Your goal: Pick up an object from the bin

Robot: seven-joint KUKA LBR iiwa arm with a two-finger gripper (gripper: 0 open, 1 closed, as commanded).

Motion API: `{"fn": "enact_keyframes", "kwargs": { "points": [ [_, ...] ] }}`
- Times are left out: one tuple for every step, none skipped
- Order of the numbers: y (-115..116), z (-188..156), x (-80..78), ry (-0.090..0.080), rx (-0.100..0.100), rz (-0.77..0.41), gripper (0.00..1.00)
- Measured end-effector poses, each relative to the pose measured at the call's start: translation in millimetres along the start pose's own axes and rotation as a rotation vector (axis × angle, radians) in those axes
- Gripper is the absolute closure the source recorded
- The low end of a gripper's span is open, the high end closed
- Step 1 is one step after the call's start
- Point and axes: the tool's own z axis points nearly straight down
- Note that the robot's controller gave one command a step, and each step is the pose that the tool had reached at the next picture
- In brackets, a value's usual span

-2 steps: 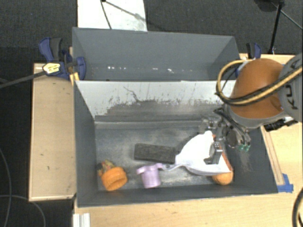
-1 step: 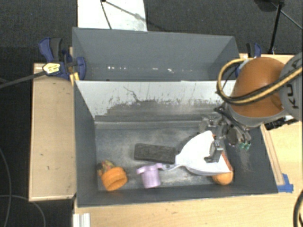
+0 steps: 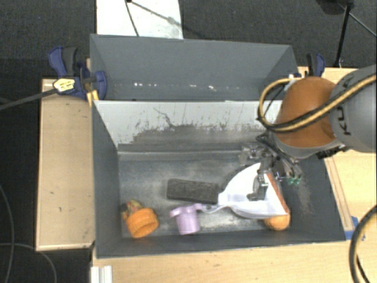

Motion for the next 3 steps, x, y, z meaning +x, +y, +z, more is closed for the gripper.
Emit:
{"fn": "enact_keyframes", "kwargs": {
  "points": [
    [-13, 45, -29.3, 0.006, 0.001, 0.254, 1.0],
    [-13, 45, -29.3, 0.006, 0.001, 0.253, 1.0],
    [-10, 1, -25.6, 0.015, -0.001, 0.25, 1.0]
  ]
}}
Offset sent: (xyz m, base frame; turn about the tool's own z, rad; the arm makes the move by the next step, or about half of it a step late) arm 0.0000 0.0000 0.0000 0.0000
